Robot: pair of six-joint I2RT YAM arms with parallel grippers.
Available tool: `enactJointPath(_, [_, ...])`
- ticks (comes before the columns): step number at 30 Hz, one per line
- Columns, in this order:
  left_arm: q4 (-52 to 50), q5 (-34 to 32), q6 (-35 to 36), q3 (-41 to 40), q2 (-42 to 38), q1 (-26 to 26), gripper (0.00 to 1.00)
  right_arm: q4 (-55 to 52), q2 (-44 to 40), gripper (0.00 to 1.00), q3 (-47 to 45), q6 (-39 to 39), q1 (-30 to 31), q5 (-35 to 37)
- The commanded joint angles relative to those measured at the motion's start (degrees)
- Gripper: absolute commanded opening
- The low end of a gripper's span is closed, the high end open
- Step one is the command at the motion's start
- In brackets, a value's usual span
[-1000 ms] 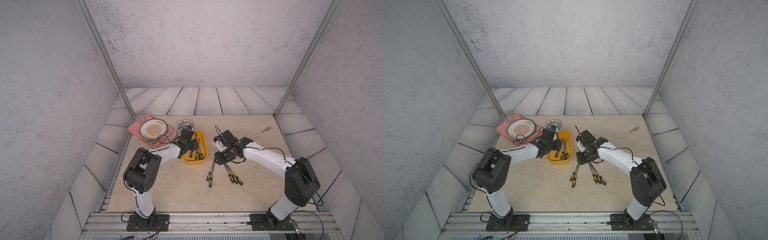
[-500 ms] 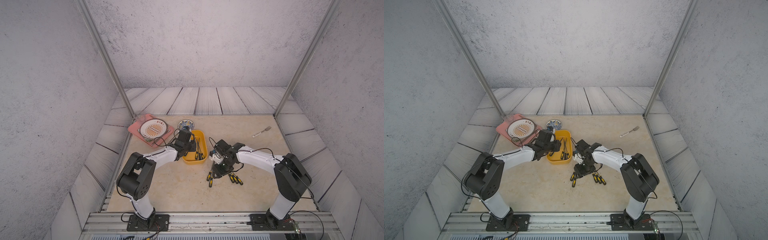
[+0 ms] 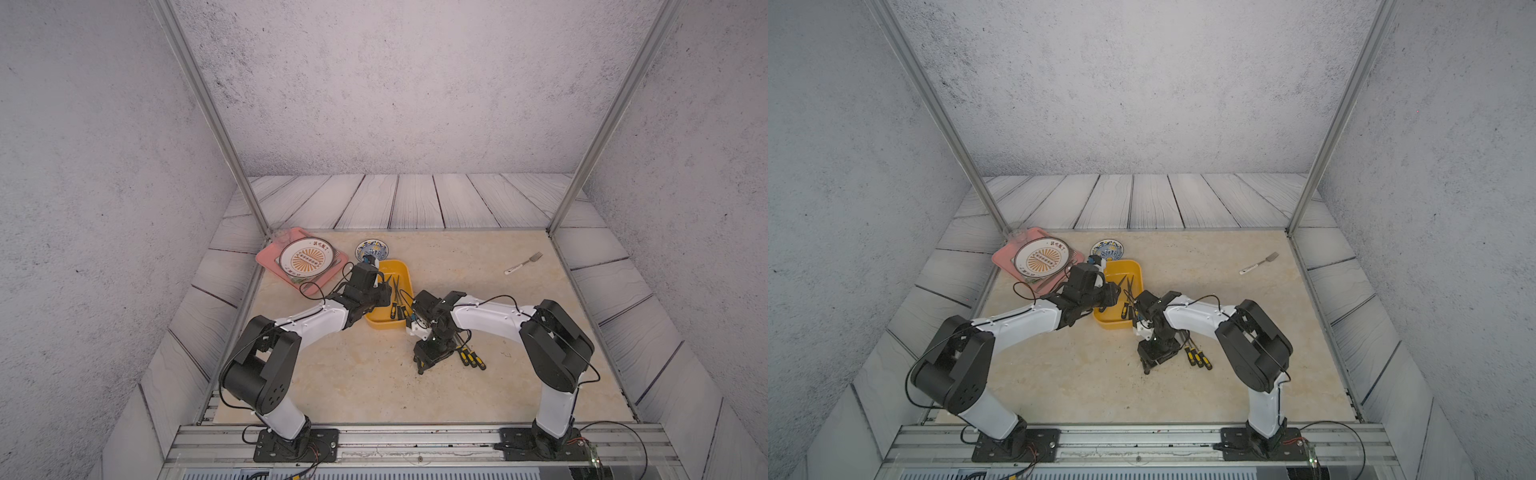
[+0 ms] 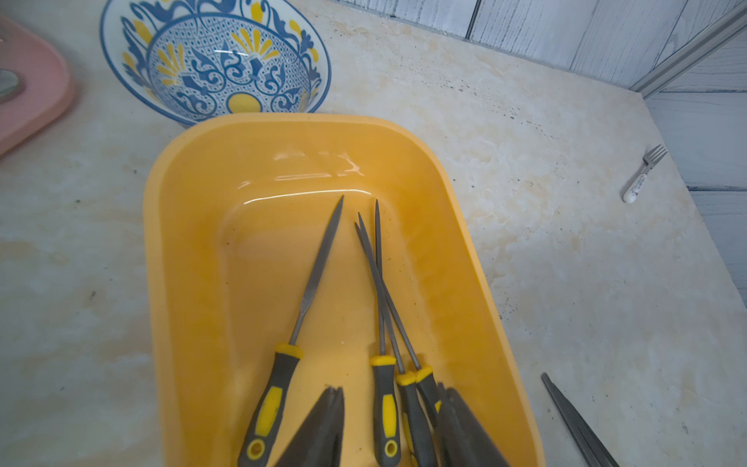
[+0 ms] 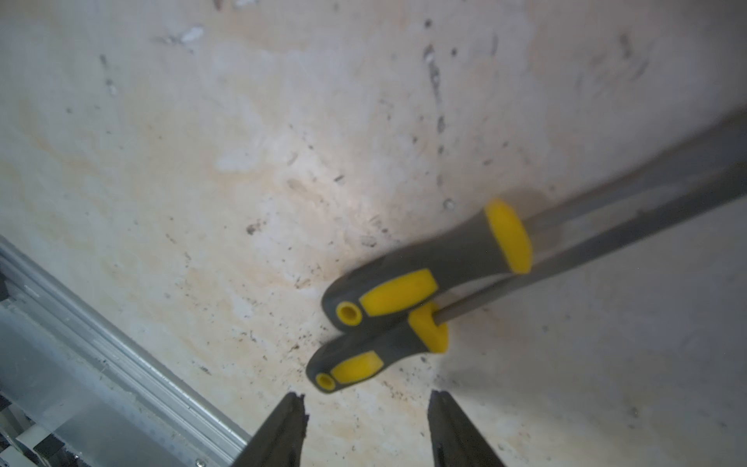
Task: Put the file tool into the storage box
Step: Pick up the file tool from the center of the board.
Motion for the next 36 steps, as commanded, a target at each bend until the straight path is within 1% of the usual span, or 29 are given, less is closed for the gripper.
enactJointPath(1, [-0.94, 0.92, -0.31, -0.87, -3.24, -0.26, 0.43, 1.05, 1.58, 0.54, 0.0, 3.52, 0.24, 1.52])
enactJointPath(4, [-2.51, 1.22, 0.72, -1.0, -4.9, -0.21, 0.43, 2.83, 1.99, 0.54, -0.57, 5.8, 0.41, 3.06])
enactJointPath(8, [-3.87, 1.39, 1.72, -1.83, -6.79, -0.21, 0.43, 3.39, 2.3, 0.53, -1.24, 8.86, 0.5, 6.82])
enactJointPath(15, [-5.68, 3.02, 1.46, -2.14, -9.65, -0.21, 0.43, 3.5, 4.62, 0.5, -2.2, 13.49, 2.06, 11.1])
enactJointPath(19, [-6.19, 3.29, 1.7, -2.85, -11.54, -0.22, 0.43, 4.08, 4.14, 0.47, -4.1, 15.99, 2.18, 13.12])
enactJointPath(25, [-7.16, 3.51, 1.83, -3.49, -12.89, -0.21, 0.43, 3.92, 1.54, 0.42, -7.11, 17.41, 2.17, 15.96])
enactJointPath(27, [-7.33, 3.66, 1.61, -3.58, -13.08, -0.21, 0.43, 4.05, 0.89, 0.37, -8.2, 17.71, 2.18, 16.41])
enactJointPath(34, [-7.63, 3.66, 1.07, -4.01, -13.85, -0.21, 0.43, 3.96, 0.22, 0.34, -10.93, 18.99, 2.2, 18.24])
enactJointPath(35, [-7.45, 3.78, 0.92, -4.01, -13.87, -0.21, 0.43, 4.04, -0.05, 0.32, -11.15, 19.18, 2.17, 18.57])
enactJointPath(36, [-7.27, 3.98, 0.71, -4.08, -13.79, -0.21, 0.43, 4.28, -0.3, 0.27, -11.35, 19.45, 2.21, 18.67])
